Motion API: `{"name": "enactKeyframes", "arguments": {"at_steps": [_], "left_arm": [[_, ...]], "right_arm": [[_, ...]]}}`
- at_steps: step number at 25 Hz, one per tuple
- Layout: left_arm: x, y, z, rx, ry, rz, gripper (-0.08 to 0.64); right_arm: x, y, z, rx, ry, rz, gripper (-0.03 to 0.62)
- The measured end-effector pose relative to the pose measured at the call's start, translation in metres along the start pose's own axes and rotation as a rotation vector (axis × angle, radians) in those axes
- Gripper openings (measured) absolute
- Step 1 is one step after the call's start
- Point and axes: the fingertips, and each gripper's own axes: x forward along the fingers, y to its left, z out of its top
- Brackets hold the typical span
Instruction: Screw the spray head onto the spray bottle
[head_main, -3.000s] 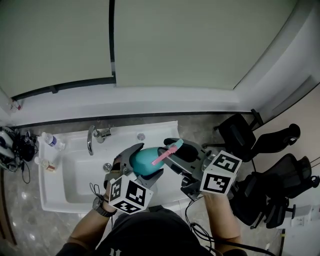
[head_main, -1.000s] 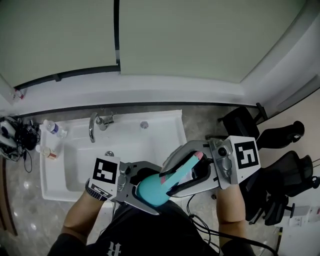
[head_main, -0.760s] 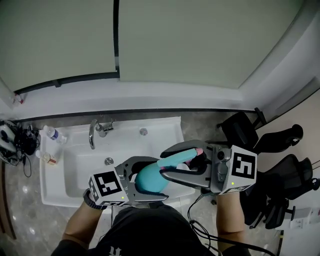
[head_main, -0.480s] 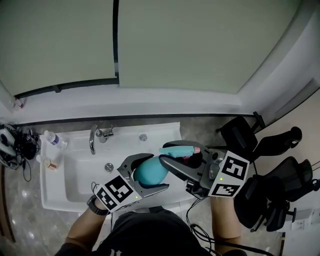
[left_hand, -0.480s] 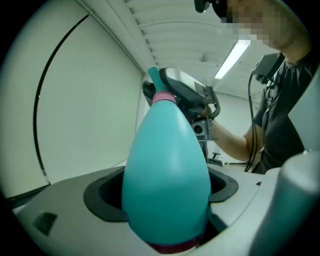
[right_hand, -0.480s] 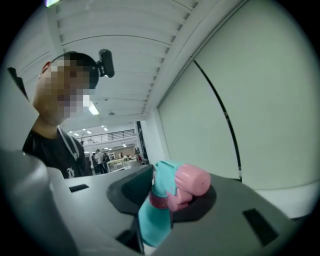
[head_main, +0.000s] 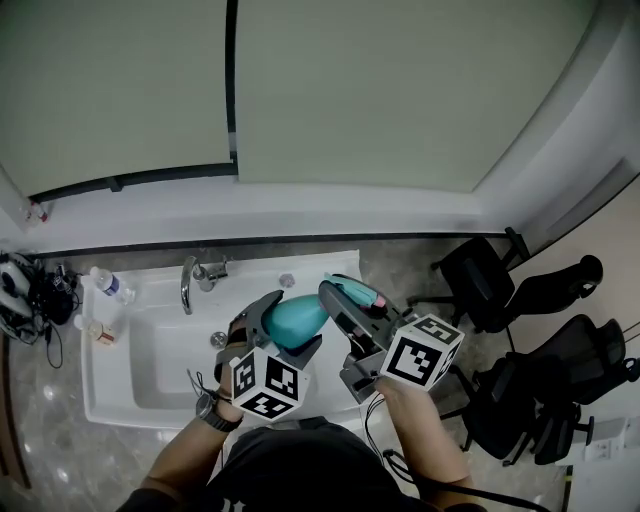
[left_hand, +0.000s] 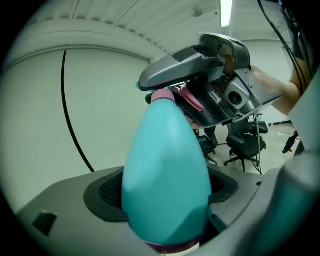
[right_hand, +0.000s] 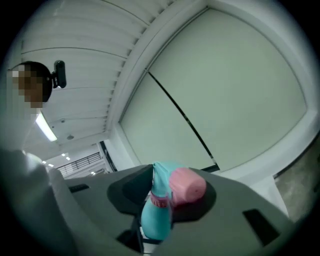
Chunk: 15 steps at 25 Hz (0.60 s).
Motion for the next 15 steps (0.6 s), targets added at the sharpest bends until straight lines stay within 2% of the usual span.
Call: {"name": "enactKeyframes", "arguments": {"at_steps": [2,5,7,9,11,14,15], "left_arm": [[0.003,-0.004,-0.004,-0.031,-0.006,-0.067,0.430],[0.001,-0.015,-0.002,-0.126,-0.047,-0.237,0.430],[-0.002,-0.019,0.002,-0.180,-0.070,-0.321,0.430],[-0.006,-0.022,0.004,-0.223,-0.090,-0.403,0.430],[-0.019,-0.031,0.009,-0.253,-0.133,-0.529,0.430],[-0.059,-0.051,0.029,-0.293,-0.234,-0.830,0.430],[-0.073,-0.059,0.037,-0.303,-0.264,-0.934,0.430]], "right_arm": [[0.001,-0.004,-0.002,0.039,-0.009,-0.028,0.118],[-0.001,0.004,0.005,0.050,-0.019,-0.010,0.122],[-0.005,0.014,0.016,0.042,-0.039,0.018,0.172],[-0.014,0.029,0.026,0.028,-0.052,0.088,0.227],[-0.037,0.049,0.033,-0.025,-0.045,0.241,0.249],[-0.088,0.066,0.037,-0.153,-0.022,0.570,0.249],[-0.098,0.062,0.035,-0.186,-0.012,0.648,0.249]]}}
